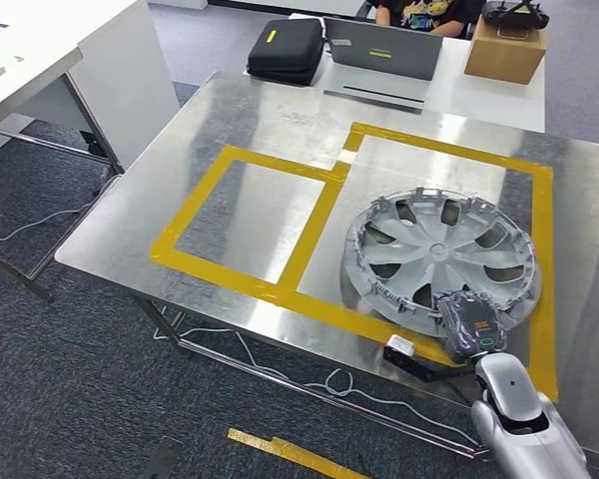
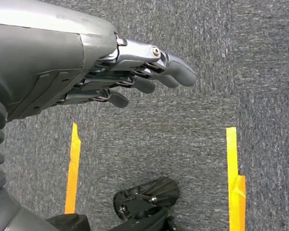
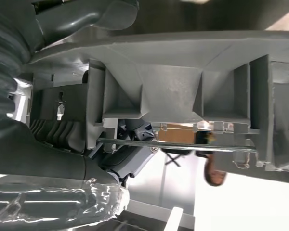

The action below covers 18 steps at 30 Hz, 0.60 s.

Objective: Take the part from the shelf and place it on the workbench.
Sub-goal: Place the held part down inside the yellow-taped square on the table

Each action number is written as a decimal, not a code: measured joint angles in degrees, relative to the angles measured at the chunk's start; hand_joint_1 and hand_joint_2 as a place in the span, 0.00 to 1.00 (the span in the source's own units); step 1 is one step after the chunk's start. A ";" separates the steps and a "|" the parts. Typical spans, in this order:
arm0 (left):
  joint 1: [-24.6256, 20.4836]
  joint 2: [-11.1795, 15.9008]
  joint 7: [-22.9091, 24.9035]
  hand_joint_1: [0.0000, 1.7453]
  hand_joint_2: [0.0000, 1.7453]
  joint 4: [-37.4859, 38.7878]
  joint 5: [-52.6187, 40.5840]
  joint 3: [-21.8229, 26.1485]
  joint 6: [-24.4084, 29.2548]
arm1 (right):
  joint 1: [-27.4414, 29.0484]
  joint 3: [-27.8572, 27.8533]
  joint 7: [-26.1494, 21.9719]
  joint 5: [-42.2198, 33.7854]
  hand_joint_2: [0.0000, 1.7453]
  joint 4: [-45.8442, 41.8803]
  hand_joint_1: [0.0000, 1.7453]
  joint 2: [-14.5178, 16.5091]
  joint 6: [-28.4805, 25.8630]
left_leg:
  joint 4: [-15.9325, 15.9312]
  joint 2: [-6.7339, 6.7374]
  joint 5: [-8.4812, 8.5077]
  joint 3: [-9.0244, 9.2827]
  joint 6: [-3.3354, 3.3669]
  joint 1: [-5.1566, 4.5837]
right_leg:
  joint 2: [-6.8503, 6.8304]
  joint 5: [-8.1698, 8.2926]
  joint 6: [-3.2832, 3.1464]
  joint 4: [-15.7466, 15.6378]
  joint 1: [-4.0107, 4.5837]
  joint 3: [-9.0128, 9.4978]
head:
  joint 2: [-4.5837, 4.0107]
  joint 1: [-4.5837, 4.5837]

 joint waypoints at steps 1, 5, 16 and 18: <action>-0.03 0.00 0.10 0.00 1.00 -0.01 -0.03 0.00 0.01 | -0.24 0.84 -0.12 0.00 1.00 -0.02 1.00 -0.08 -0.01 | 0.00 0.00 0.00 -0.01 0.00 0.00 | 0.00 0.00 0.00 0.00 0.00 -0.01 | 0.00 0.00; -0.10 0.01 0.34 0.00 1.00 -0.01 -0.20 0.00 0.08 | -1.02 3.32 -0.22 -0.07 1.00 -0.04 0.00 -0.42 0.02 | 0.00 0.00 0.00 -0.04 0.00 0.00 | 0.00 0.00 0.00 0.00 0.00 -0.02 | 0.00 0.01; 0.10 0.20 -0.57 0.00 0.00 -0.01 0.15 0.37 0.02 | 1.47 3.27 5.54 -0.29 1.00 -1.12 0.00 -1.85 -0.11 | 0.04 -0.05 0.00 -0.18 0.00 -0.06 | -0.08 0.01 0.01 0.00 -0.03 -0.13 | 0.00 0.01; 0.13 0.22 -0.66 0.00 0.00 -0.01 0.22 0.54 0.10 | 2.35 2.37 7.16 0.17 1.00 -1.79 0.00 -1.92 0.21 | 0.04 -0.06 -0.01 -0.20 0.01 -0.06 | -0.10 0.01 0.01 0.00 -0.03 -0.15 | 0.00 0.00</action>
